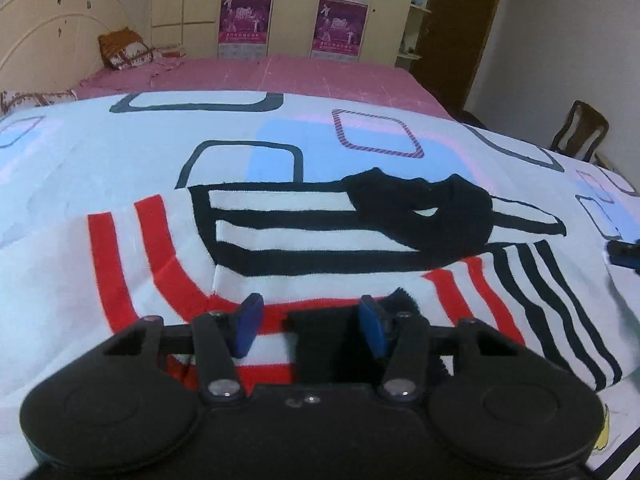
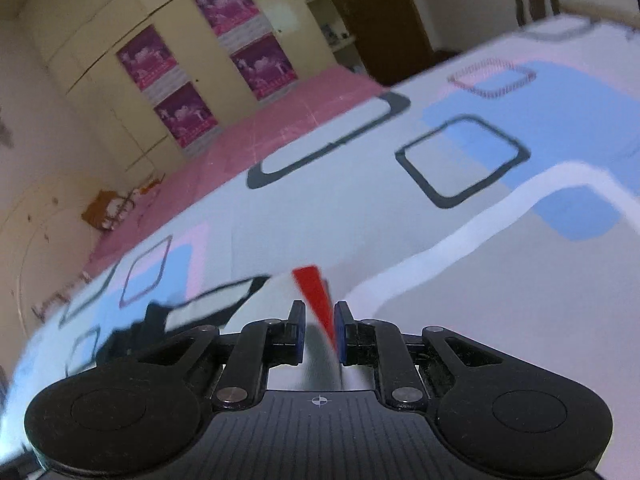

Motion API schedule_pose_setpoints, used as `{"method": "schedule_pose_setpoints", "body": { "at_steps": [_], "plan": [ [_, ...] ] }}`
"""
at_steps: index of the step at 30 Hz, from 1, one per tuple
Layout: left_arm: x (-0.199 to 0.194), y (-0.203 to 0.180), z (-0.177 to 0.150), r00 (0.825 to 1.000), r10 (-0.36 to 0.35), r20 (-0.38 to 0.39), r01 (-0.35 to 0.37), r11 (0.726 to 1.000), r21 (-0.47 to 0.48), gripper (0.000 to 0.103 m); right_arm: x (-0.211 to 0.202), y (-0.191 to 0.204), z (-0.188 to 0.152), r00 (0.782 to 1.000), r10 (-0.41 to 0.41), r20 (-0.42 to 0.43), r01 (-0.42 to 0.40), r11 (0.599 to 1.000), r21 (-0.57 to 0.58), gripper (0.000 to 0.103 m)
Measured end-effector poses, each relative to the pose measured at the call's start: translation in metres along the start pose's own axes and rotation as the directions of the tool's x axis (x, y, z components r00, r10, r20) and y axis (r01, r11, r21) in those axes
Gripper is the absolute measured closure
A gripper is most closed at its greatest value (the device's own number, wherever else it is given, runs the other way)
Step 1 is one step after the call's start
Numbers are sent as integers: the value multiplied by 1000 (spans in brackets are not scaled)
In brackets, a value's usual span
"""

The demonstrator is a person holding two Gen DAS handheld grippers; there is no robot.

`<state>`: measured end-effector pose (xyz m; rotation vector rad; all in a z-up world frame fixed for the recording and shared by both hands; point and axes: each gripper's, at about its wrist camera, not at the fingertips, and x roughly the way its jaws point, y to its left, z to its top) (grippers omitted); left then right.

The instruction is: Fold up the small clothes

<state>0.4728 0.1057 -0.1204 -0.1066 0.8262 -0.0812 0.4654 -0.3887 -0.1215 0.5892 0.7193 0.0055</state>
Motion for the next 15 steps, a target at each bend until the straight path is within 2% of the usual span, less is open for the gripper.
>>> {"method": "schedule_pose_setpoints", "body": {
  "at_steps": [5, 6, 7, 8, 9, 10, 11, 12, 14, 15],
  "plan": [
    [2, -2, -2, 1000, -22, -3, 22, 1000, 5, 64, 20, -16, 9, 995, 81, -54, -77, 995, 66, 88],
    [2, -2, -3, 1000, -26, -2, 26, 1000, 7, 70, 21, -18, 9, 994, 88, -59, -85, 994, 65, 81],
    [2, -3, -4, 1000, -27, 1, 27, 1000, 11, 72, 22, -18, 9, 993, 99, -65, -95, 994, 58, 59],
    [3, -4, -4, 1000, -24, 6, 23, 1000, 17, 78, 23, -17, 9, 991, 111, -69, -108, 993, 46, 54],
    [3, -4, -5, 1000, -26, 12, 26, 999, 19, 85, 25, -15, 8, 990, 118, -74, -116, 993, 31, 54],
    [3, -4, -6, 999, -34, 20, 33, 999, 13, 90, 26, -14, 9, 988, 130, -79, -129, 992, 15, 54],
    [1, -4, -7, 998, -48, 36, 48, 999, 5, 95, 26, -12, 8, 985, 146, -88, -146, 989, 2, 60],
    [-1, -4, -8, 997, -42, 58, 42, 999, -1, 96, 27, -10, 7, 985, 143, -93, -145, 989, -18, 91],
    [-7, -4, -12, 994, -18, 104, 19, 1000, -11, 96, 19, -7, 7, 988, 143, -63, -147, 988, -55, 91],
    [-6, -4, -14, 995, 4, 101, -4, 1000, -9, 96, 16, -5, 5, 989, 138, -44, -141, 987, -81, 91]
  ]
}}
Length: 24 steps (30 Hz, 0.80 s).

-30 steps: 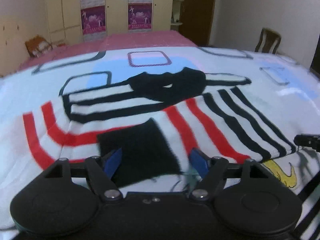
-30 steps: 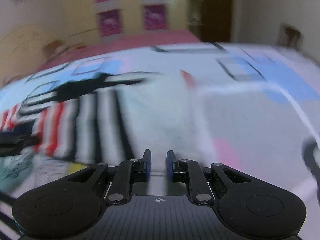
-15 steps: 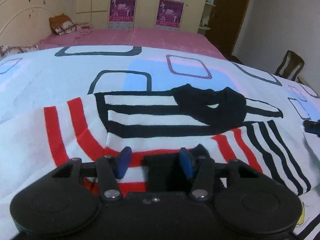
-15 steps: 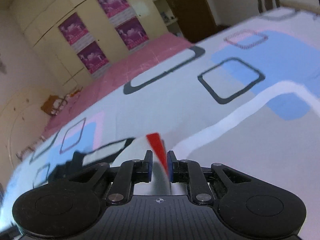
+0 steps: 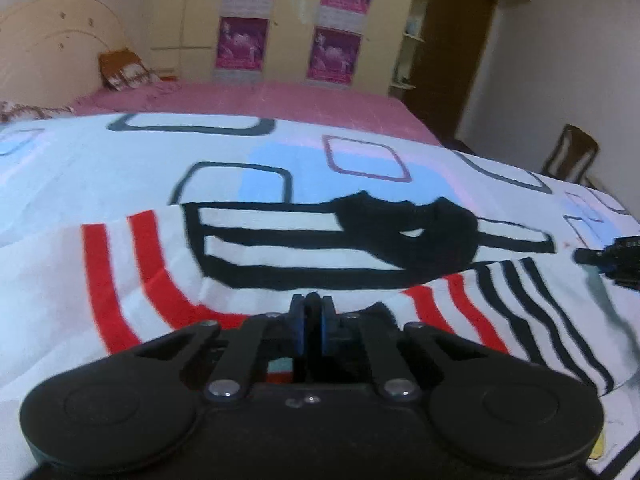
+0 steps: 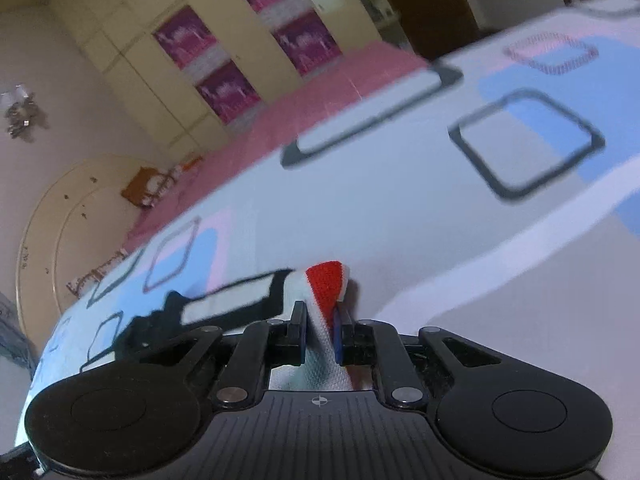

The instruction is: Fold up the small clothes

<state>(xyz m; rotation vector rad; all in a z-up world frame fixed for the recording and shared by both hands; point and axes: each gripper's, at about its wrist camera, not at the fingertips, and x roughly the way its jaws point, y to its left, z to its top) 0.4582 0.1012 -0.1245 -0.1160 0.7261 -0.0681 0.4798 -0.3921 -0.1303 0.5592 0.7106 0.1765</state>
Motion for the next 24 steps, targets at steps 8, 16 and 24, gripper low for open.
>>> {"method": "schedule_pose_setpoints", "body": {
  "at_steps": [8, 16, 24],
  "plan": [
    [-2, 4, 4, 998, 52, -27, -52, 999, 8, 54, 3, 5, -8, 991, -134, 5, 134, 988, -71, 56],
    [-1, -90, 30, 991, -114, 74, 101, 982, 162, 23, 7, 64, -25, 993, -116, 25, 117, 923, -367, 95],
    [53, -132, 15, 991, -123, -50, 131, 965, 226, 22, 38, 103, -57, 987, -3, -158, -79, 858, -507, 95]
  ]
}}
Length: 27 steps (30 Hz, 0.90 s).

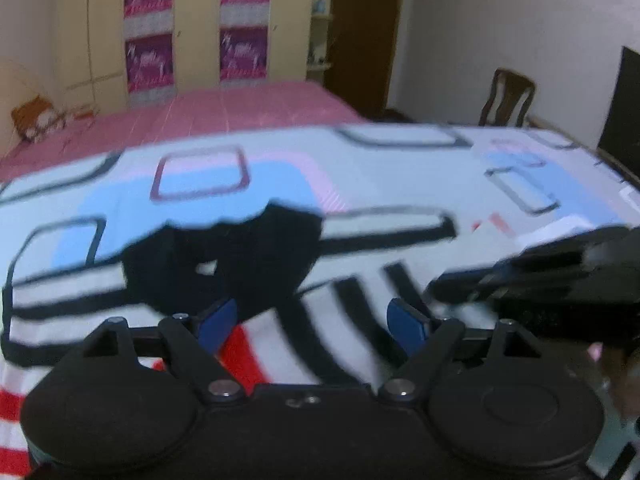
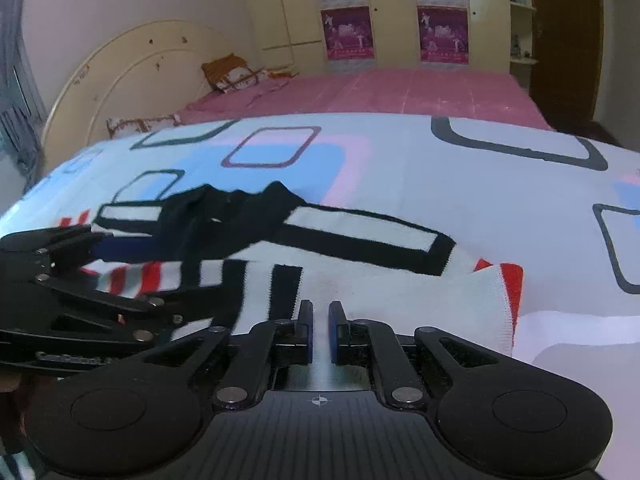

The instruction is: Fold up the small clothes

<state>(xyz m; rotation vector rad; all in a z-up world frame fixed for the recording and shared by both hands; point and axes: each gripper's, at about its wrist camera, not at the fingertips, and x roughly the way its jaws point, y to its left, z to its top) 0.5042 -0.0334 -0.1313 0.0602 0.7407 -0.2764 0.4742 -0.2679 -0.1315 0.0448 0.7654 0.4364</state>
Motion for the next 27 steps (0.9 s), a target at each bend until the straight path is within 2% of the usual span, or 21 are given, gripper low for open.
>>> {"method": "schedule_pose_setpoints", "body": {
  "at_steps": [1, 3, 5, 6, 8, 11, 13, 14, 17, 19, 20, 21, 22, 24, 27],
  "plan": [
    [2, 7, -5, 999, 32, -17, -32, 999, 2, 22, 1, -3, -1, 1000, -26, 5, 26, 1000, -3, 95],
    [-4, 32, -13, 998, 62, -31, -63, 997, -38, 17, -2, -24, 1, 989, -145, 37, 143, 988, 54, 103],
    [-11, 61, -24, 997, 72, -30, -74, 991, -110, 17, -7, -50, 1, 951, -306, 35, 301, 946, 118, 103],
    [-14, 66, -25, 997, 70, -26, -73, 991, -113, 17, -8, -63, 1, 945, -325, 34, 316, 935, 161, 103],
    [-15, 67, -26, 996, 83, -26, -85, 993, -87, 17, -5, -79, -3, 948, -318, 3, 311, 929, 198, 103],
    [-14, 63, -22, 994, 108, -29, -110, 990, -89, 18, -1, -76, -5, 944, -330, -14, 328, 931, 162, 103],
    [-28, 54, -15, 988, 151, 12, -150, 986, -75, 18, -25, -70, -4, 933, -353, 75, 336, 926, 174, 103],
    [-38, 49, -13, 989, 141, 50, -137, 988, -67, 16, -40, -66, -4, 933, -340, 114, 317, 931, 182, 103],
    [-55, 32, -13, 994, 71, 89, -67, 997, -48, 16, -52, -45, -6, 958, -267, 104, 247, 954, 168, 103],
    [-52, 21, -19, 997, 33, 67, -33, 999, -15, 17, -48, -35, -16, 971, -236, 41, 227, 961, 155, 103],
    [-45, 18, -26, 999, 23, 32, -23, 1000, 4, 17, -38, -28, -24, 974, -224, -31, 226, 965, 134, 103],
    [-34, 16, -32, 999, 24, -27, -24, 1000, 16, 16, -34, -21, -32, 968, -247, -37, 249, 964, 97, 103],
    [-29, 18, -39, 999, 24, -34, -24, 1000, 18, 15, -35, -16, -35, 964, -266, -26, 267, 960, 82, 103],
    [-35, 19, -38, 999, 22, -31, -22, 1000, 6, 16, -40, -10, -30, 959, -280, -45, 283, 953, 107, 103],
    [-56, 19, -38, 1000, 21, 16, -21, 1000, 1, 16, -64, 7, -34, 964, -267, 4, 265, 958, 107, 103]
  ]
}}
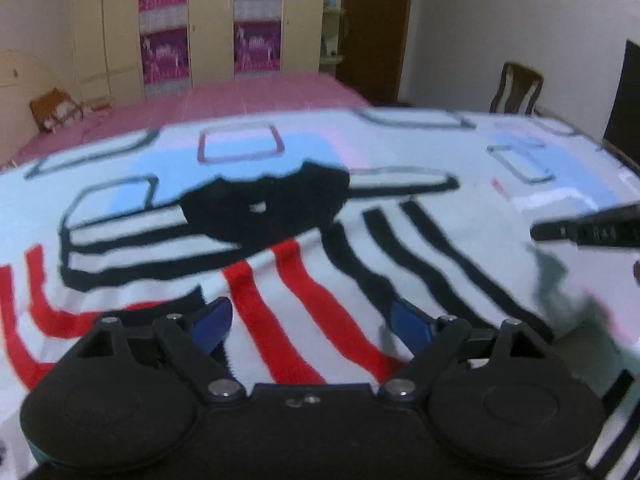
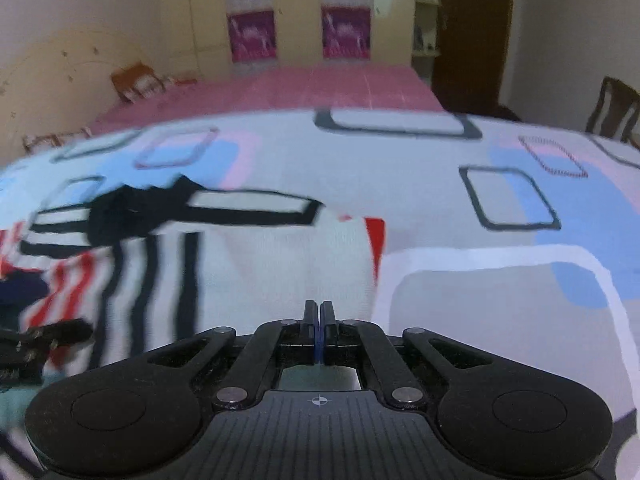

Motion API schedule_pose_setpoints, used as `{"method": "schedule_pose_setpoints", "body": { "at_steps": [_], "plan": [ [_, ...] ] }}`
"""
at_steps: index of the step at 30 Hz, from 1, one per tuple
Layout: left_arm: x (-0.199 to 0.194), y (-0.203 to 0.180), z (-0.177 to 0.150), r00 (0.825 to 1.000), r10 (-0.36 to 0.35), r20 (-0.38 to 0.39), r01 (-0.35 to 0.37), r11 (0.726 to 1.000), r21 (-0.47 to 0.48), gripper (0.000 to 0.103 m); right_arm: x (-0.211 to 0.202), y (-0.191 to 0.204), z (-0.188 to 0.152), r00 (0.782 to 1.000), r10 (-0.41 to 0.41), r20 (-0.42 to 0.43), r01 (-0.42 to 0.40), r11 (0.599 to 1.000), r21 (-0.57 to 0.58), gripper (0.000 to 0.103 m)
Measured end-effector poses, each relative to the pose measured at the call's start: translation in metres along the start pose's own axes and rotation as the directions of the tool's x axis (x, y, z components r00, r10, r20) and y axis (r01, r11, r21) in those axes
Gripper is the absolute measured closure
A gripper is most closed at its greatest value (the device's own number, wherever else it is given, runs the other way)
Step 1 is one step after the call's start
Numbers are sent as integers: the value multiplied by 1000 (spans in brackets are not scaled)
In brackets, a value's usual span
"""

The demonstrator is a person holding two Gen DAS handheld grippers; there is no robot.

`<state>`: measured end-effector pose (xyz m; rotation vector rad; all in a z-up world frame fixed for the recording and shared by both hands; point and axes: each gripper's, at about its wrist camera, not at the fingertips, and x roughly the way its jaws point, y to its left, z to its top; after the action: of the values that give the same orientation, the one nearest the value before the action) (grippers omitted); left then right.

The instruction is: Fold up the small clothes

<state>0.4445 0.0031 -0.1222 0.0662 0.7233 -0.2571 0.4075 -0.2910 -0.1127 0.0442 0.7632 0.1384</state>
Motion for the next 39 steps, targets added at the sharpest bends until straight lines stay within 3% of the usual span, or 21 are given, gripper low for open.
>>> {"method": "schedule_pose_setpoints", "body": {
  "at_steps": [4, 6, 11, 12, 13, 16, 19, 21, 23, 24, 27, 30, 31, 33, 35, 36, 39],
  "plan": [
    [3, 1, -19, 997, 7, -71, -8, 1000, -10, 14, -13, 5, -34, 997, 19, -75, -18, 1000, 21, 103],
    [1, 2, -22, 999, 3, -42, -4, 1000, -25, 13, -14, 12, -46, 999, -1, -48, 1, 1000, 2, 103],
    [-10, 1, -14, 998, 43, -47, -44, 999, -4, 12, -26, 17, -37, 999, 7, -37, -5, 999, 38, 103],
    [-3, 4, -19, 995, 40, -87, -41, 999, -18, 11, -24, 17, -41, 998, 5, -68, -3, 999, 34, 103],
    [-4, 7, -23, 997, 27, -66, -29, 999, -38, 11, -19, 18, -44, 995, 3, -104, 1, 1000, 31, 103],
    [-5, 9, -19, 997, 21, -76, -24, 999, -37, 11, -19, 20, -39, 994, -8, -107, 12, 999, 37, 103],
    [-18, 18, -15, 997, 35, -73, -40, 996, -77, 9, -31, 19, -36, 998, -16, -63, 22, 996, 85, 103],
    [-34, 28, -17, 995, 86, -41, -90, 991, -102, 0, -41, 21, -35, 998, -45, -36, 48, 995, 86, 103],
    [-51, 46, -23, 989, 143, -28, -145, 980, -138, 0, -51, 23, -36, 999, -32, -29, 35, 995, 92, 68],
    [-61, 57, -27, 986, 162, -25, -164, 973, -164, 0, -57, 25, -38, 999, -32, -9, 33, 995, 95, 28],
    [-97, 100, -45, 972, 236, -7, -229, 933, -276, 2, -70, 35, -38, 999, -2, 46, 0, 998, 62, 24],
    [-136, 155, -70, 947, 320, -6, -291, 855, -430, 16, -70, 46, -36, 999, 32, 41, -35, 998, 60, 47],
    [-148, 175, -80, 938, 348, -16, -312, 819, -482, 18, -68, 50, -36, 998, 43, 35, -45, 997, 62, 48],
    [-167, 216, -102, 915, 399, -58, -352, 721, -597, 23, -63, 61, -35, 998, 63, 19, -64, 997, 49, 48],
    [-186, 261, -130, 906, 410, -107, -353, 590, -726, 30, -58, 74, -35, 997, 77, 7, -77, 997, 25, 48],
    [-193, 276, -141, 905, 411, -106, -335, 538, -773, 37, -57, 79, -35, 997, 81, 3, -81, 996, 20, 48],
    [-214, 321, -176, 916, 401, -5, -171, 379, -910, 49, -52, 94, -36, 996, 90, -14, -90, 996, 21, 48]
  ]
}}
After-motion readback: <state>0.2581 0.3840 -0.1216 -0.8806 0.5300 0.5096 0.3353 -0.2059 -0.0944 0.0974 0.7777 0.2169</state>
